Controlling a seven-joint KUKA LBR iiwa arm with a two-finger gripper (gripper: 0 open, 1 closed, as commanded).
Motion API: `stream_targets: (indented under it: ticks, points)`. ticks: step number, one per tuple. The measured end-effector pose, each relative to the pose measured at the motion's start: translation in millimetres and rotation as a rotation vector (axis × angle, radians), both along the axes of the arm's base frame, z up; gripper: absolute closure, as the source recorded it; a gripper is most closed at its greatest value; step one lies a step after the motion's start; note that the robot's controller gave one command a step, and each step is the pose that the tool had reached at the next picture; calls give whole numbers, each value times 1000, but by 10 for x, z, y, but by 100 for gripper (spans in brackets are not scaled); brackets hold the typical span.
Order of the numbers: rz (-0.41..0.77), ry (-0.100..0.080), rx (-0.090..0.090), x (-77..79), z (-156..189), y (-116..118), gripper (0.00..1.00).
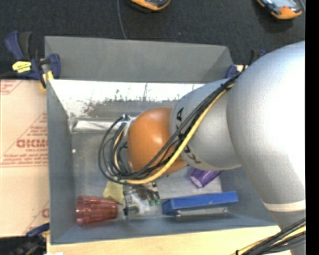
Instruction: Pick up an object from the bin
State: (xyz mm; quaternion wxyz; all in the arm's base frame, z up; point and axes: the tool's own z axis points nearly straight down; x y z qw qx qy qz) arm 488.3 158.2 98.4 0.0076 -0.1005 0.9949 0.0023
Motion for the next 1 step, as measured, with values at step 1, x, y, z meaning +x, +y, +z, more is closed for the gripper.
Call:
stream_targets:
  ticks: [1]
  points:
    - [-37, -1, 2, 11, -86, 9, 0]
